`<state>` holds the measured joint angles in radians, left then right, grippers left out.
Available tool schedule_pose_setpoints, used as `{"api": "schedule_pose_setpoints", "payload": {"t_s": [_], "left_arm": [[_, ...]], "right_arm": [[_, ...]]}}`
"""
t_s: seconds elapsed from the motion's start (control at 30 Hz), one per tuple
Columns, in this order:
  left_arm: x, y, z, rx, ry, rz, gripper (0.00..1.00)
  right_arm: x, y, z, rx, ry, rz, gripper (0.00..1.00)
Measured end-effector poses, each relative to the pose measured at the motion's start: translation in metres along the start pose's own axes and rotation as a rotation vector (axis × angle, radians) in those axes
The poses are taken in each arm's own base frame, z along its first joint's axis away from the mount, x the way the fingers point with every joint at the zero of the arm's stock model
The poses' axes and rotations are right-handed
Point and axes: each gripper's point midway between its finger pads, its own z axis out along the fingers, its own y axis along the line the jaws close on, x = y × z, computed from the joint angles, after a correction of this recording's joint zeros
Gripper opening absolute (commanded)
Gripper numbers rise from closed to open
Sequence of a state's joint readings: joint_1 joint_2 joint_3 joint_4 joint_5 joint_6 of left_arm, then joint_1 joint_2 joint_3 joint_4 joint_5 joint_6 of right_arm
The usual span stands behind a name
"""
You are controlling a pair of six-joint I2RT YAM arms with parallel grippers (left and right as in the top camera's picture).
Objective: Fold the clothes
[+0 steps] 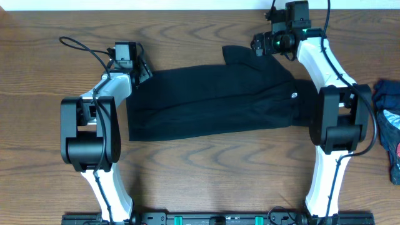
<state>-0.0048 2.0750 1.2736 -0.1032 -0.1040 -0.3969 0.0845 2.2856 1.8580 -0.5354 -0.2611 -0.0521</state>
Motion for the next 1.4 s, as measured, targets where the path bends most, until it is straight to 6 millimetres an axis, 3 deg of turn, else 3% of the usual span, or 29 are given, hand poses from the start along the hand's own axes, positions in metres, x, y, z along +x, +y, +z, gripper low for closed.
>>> {"api": "schedule_pose_setpoints", "payload": {"t_s": [0.1,0.23,0.3,0.43,0.67,0.77,0.9,0.93,1.0,1.03,1.07,1.17,1.23,1.33,1.4], "left_arm": [[0.0,-0.001,0.0,0.008,0.003,-0.003,0.8],[0.001,-0.005,0.0,0.026,0.009,-0.011,0.8],[0.001,-0.007,0.0,0.038,0.011,-0.015,0.79],[0.001,-0.008,-0.001,0.046,0.016,-0.019,0.8],[0.001,-0.009,-0.001,0.047,0.018,-0.019,0.79],[0.001,-0.009,-0.001,0.046,0.018,-0.019,0.79],[0.001,-0.009,-0.001,0.046,0.018,-0.019,0.79],[0.002,-0.009,-0.001,0.046,0.019,-0.019,0.79],[0.002,-0.009,-0.001,0.046,0.019,-0.018,0.79],[0.002,-0.009,-0.001,0.046,0.019,-0.018,0.79],[0.002,-0.008,-0.001,0.045,0.021,-0.018,0.76],[0.003,-0.008,-0.001,0.042,0.026,-0.02,0.62],[0.004,-0.007,-0.001,0.038,0.03,-0.024,0.45],[0.006,-0.007,-0.001,0.04,0.044,-0.028,0.08],[0.009,-0.007,-0.001,0.042,0.055,-0.022,0.06]], "right_arm": [[0.012,-0.003,0.019,-0.007,0.026,0.007,0.89],[0.029,-0.006,0.05,-0.035,0.044,0.003,0.98],[0.022,-0.004,0.053,-0.049,0.017,0.003,0.98],[0.017,0.004,0.06,-0.067,-0.012,-0.016,0.88],[0.014,0.025,0.067,-0.093,-0.026,-0.04,0.87],[0.015,0.034,0.068,-0.105,-0.019,-0.05,0.78],[0.019,0.045,0.07,-0.121,-0.006,-0.053,0.57],[0.019,0.047,0.07,-0.124,-0.004,-0.055,0.48],[0.022,0.051,0.072,-0.131,0.005,-0.055,0.16],[0.023,0.051,0.073,-0.132,0.009,-0.057,0.1],[0.025,0.052,0.073,-0.133,0.015,-0.05,0.04],[0.027,0.052,0.073,-0.136,0.023,-0.041,0.01],[0.027,0.051,0.073,-0.135,0.023,-0.035,0.01],[0.024,0.048,0.073,-0.129,0.012,-0.02,0.01],[0.021,0.042,0.073,-0.117,0.001,0.003,0.01]]}}
